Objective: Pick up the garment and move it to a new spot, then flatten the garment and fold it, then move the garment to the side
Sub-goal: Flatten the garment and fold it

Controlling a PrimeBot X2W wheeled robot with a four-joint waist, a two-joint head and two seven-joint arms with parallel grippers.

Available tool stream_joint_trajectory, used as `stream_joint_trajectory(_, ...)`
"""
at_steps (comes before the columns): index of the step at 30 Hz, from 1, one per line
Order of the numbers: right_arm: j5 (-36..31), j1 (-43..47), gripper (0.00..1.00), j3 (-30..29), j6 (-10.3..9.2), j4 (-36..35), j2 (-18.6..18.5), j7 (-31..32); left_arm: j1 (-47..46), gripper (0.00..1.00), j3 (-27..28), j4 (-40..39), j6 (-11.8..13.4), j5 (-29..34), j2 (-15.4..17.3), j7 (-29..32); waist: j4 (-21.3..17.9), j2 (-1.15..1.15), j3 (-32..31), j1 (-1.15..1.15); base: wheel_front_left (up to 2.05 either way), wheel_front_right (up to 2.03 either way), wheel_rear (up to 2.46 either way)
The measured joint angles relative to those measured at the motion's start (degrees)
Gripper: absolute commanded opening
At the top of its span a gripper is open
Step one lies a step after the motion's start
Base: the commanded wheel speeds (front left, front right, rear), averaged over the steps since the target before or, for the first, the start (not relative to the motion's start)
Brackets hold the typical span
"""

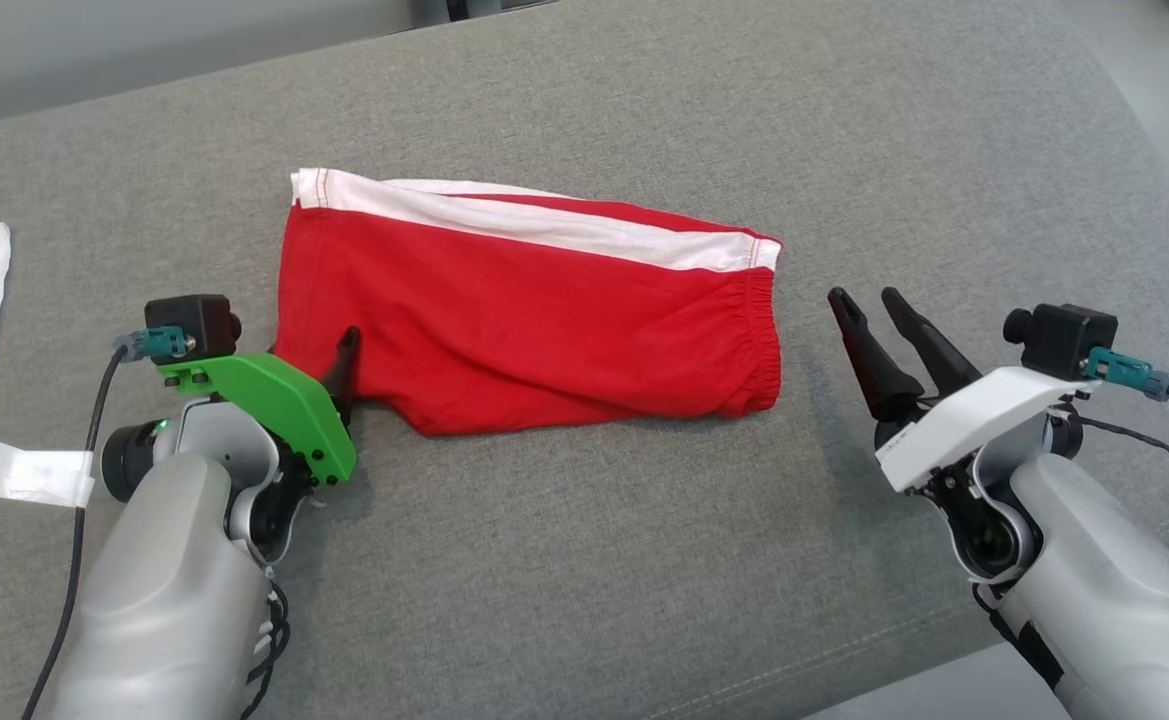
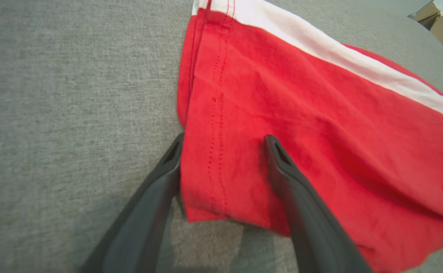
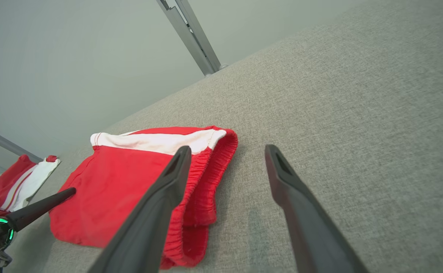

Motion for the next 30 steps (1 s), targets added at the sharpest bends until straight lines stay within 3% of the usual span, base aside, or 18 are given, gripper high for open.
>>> stream_joint_trajectory(3,0.02,0.38,1.0,0.22,0.0,-0.43,-0.47,-0.01,0.0,1.0,-0.09,0.45,0.0,0.0,-0.07,-0.02,-0.99,0.0,-0.04,0.0,0.0,0.0,0.0)
stream_joint_trajectory(4,0.03,0.42,1.0,0.13,0.0,-0.48,-0.75,-0.03,-0.01,0.46,-0.23,0.52,0.0,0.0,-0.2,-0.09,-1.19,0.0,-0.05,0.0,0.0,0.0,0.0)
stream_joint_trajectory(5,0.08,0.46,1.0,0.05,0.0,-0.53,-1.09,-0.09,-0.02,0.38,-0.31,0.56,-0.01,0.0,-0.27,-0.1,-1.31,0.0,-0.07,0.0,0.0,0.0,0.0)
stream_joint_trajectory(6,0.12,0.51,1.0,-0.07,0.0,-0.54,-1.43,-0.09,-0.02,0.11,-0.37,0.63,-0.01,0.01,-0.27,-0.4,-1.36,0.0,-0.11,0.0,0.0,0.0,0.0)
stream_joint_trajectory(7,0.12,0.6,1.0,-0.25,0.0,-0.52,-1.62,-0.15,-0.02,0.0,-0.43,0.8,-0.01,0.01,-0.27,-0.86,-1.35,0.0,-0.19,0.0,0.0,0.0,0.0)
stream_joint_trajectory(18,1.54,3.3,1.0,-1.54,0.0,-0.54,-2.54,-1.09,2.44,0.0,-0.02,1.68,-1.11,-2.43,-1.99,-4.5,1.04,0.0,-2.56,0.0,0.0,0.0,0.0)
stream_joint_trajectory(30,3.05,7.65,1.0,-3.59,-0.07,0.68,-2.87,-1.1,11.41,0.0,-0.86,-2.0,-1.66,-4.61,-2.93,-10.69,6.7,0.0,-6.38,0.0,0.0,0.0,0.0)
